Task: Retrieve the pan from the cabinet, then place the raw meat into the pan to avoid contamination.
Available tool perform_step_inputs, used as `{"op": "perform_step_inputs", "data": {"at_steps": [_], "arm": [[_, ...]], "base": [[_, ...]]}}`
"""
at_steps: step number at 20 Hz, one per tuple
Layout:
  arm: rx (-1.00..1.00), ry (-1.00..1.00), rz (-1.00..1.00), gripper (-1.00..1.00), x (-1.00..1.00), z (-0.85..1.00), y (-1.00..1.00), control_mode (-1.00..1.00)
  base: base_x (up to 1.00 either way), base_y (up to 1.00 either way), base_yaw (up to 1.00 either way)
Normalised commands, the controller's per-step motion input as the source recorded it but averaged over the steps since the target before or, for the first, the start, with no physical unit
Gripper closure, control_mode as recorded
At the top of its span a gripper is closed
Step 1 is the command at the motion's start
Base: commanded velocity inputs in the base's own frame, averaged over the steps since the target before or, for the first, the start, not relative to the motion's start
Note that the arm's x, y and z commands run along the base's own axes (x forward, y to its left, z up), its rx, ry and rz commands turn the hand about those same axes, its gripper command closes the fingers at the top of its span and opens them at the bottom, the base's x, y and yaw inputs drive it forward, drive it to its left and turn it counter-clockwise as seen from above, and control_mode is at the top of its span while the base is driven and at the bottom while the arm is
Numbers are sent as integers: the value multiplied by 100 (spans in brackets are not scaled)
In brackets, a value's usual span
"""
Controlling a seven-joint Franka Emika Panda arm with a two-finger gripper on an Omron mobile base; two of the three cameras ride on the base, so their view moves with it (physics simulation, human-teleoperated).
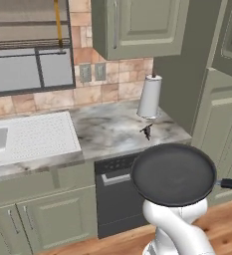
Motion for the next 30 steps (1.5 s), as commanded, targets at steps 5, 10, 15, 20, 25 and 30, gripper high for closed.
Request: {"op": "perform_step_inputs", "data": {"at_steps": [5,10,15,20,25,30], "arm": [[0,0,0,100,0,0,0,100],[0,0,0,100,0,0,0,100],[0,0,0,100,0,0,0,100],[0,0,0,100,0,0,0,100],[0,0,0,100,0,0,0,100],[0,0,0,100,0,0,0,100]], "base": [[29,33,-7],[35,32,-7],[41,28,-8],[44,27,-8],[38,31,-8],[35,32,-8]]}}
